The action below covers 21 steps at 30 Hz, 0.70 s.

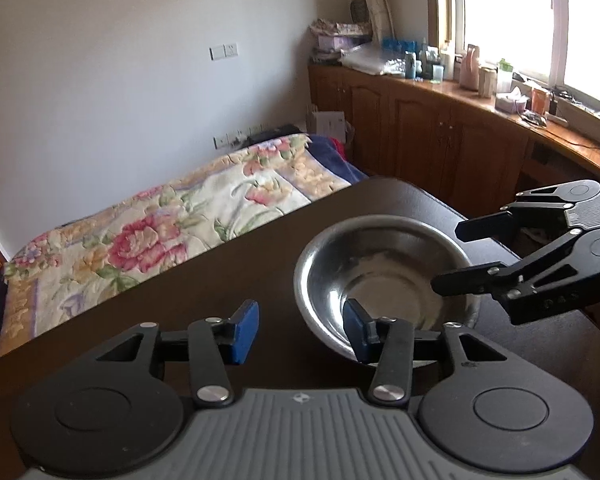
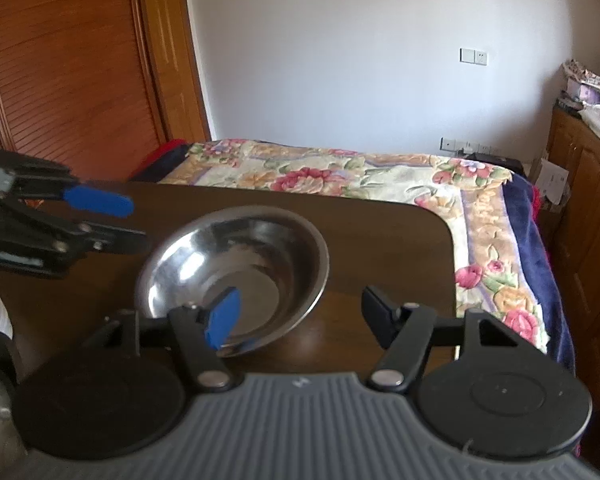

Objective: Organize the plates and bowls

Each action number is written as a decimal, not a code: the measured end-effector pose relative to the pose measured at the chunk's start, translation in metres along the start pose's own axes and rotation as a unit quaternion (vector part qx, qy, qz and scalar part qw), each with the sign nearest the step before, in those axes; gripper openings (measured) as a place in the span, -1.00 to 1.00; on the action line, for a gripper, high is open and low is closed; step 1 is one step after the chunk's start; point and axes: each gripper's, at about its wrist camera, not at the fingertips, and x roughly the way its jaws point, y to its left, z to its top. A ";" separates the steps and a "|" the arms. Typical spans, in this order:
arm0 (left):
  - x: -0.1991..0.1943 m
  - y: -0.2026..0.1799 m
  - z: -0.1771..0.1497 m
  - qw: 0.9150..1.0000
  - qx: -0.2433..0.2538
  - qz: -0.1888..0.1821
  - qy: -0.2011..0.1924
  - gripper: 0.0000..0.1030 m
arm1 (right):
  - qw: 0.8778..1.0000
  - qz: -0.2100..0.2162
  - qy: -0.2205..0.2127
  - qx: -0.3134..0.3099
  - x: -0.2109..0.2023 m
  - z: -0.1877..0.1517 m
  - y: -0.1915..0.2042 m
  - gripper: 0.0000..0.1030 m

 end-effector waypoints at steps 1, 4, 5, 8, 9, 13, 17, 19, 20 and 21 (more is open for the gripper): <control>0.002 0.001 0.001 1.000 -0.003 -0.007 0.006 0.10 | 1.000 0.003 0.003 -0.001 0.001 0.000 0.001 0.32; 0.012 0.002 0.003 1.000 -0.002 -0.012 0.023 0.02 | 1.000 0.014 0.014 0.001 0.002 0.000 0.000 0.31; 0.015 0.003 0.004 0.999 -0.003 -0.013 0.029 -0.05 | 1.000 0.017 0.018 0.002 0.003 0.000 -0.001 0.29; 0.022 0.006 0.005 0.998 -0.015 -0.036 0.041 -0.43 | 0.999 0.023 0.028 0.009 0.007 0.001 -0.002 0.07; 0.022 0.006 0.006 0.998 -0.022 -0.043 0.043 -0.46 | 0.999 0.027 0.029 0.013 0.007 0.001 -0.002 -0.05; 0.011 -0.004 0.007 0.999 -0.015 -0.035 0.026 -0.48 | 0.999 0.028 0.030 0.022 0.007 0.001 0.000 -0.51; -0.006 -0.006 0.008 0.999 -0.019 -0.034 0.000 -0.49 | 1.000 0.015 0.018 0.017 0.002 0.000 0.004 -0.69; -0.014 -0.008 0.008 0.999 -0.015 -0.028 -0.012 -0.49 | 1.000 0.012 0.004 0.019 -0.004 0.002 0.004 -0.73; -0.017 -0.010 0.008 0.999 -0.013 -0.025 -0.017 -0.49 | 1.000 0.012 -0.003 0.021 -0.008 0.003 0.004 -0.74; -0.023 -0.011 0.008 0.999 -0.011 -0.022 -0.021 -0.49 | 1.000 0.013 -0.008 0.022 -0.011 0.005 0.005 -0.77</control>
